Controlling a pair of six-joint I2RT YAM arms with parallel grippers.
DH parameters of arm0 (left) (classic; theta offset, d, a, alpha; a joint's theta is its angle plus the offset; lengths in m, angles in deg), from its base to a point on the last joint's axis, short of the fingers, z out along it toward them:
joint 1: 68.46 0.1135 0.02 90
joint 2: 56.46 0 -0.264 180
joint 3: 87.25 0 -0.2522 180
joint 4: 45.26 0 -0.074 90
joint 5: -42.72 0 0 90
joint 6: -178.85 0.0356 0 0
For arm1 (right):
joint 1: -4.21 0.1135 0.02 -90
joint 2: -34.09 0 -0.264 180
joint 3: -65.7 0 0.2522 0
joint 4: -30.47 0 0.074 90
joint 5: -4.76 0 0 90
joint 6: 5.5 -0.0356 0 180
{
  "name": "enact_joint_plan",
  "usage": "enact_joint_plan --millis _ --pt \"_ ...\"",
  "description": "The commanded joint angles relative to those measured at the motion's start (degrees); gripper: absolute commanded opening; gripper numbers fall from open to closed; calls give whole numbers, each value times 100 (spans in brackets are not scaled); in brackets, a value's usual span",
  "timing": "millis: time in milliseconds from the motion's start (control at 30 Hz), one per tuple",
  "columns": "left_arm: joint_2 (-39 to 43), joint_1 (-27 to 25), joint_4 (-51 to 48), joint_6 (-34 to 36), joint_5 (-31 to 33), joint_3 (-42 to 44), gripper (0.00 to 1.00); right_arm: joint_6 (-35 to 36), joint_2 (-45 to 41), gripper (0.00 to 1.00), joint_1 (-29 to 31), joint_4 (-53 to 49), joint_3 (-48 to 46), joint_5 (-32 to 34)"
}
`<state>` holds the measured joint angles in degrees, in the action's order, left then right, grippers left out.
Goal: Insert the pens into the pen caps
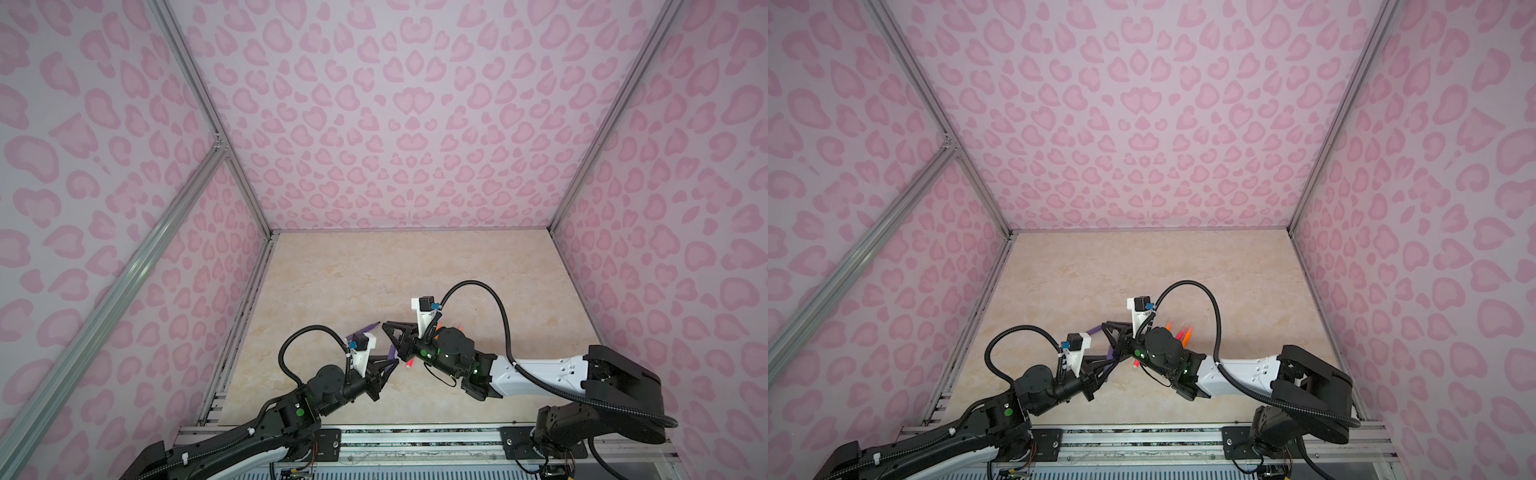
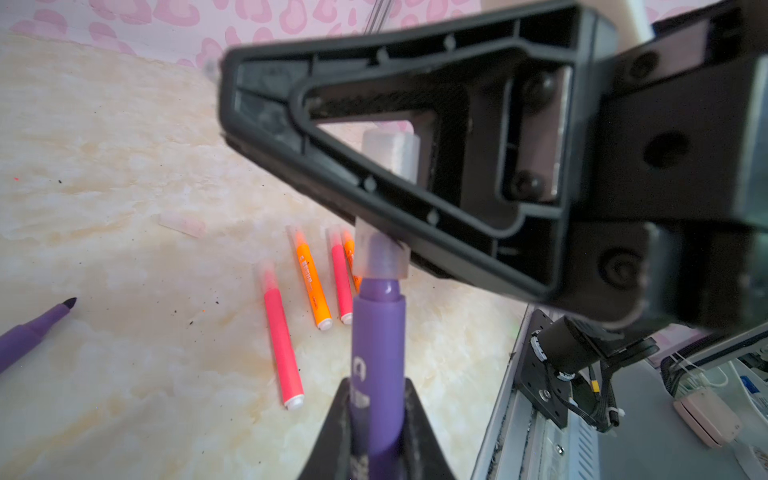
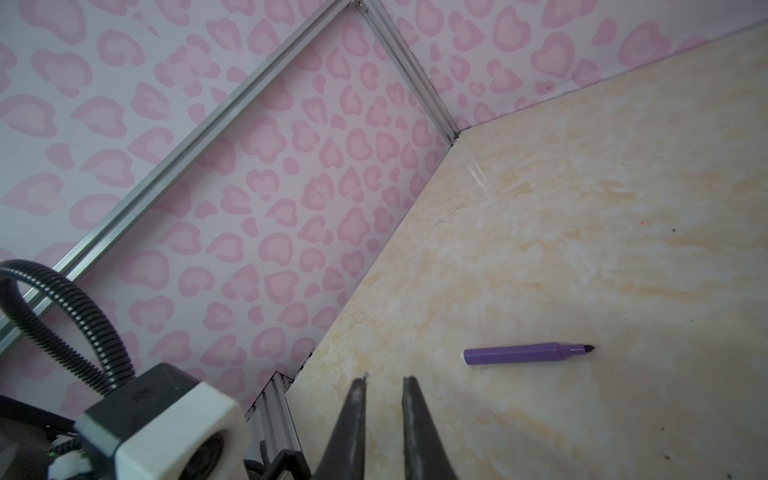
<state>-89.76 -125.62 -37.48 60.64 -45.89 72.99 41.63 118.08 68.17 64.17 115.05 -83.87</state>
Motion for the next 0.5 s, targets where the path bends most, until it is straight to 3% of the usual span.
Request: enact_joint_plan --millis 0,200,467 --pt "-27 21 300 -132 487 4 3 112 29 4 31 721 -183 -690" --pt "120 21 332 -160 299 31 3 178 89 2 35 1579 -485 -1081" --pt "492 30 25 -106 2 -222 3 392 -143 5 29 1817 -733 -1183"
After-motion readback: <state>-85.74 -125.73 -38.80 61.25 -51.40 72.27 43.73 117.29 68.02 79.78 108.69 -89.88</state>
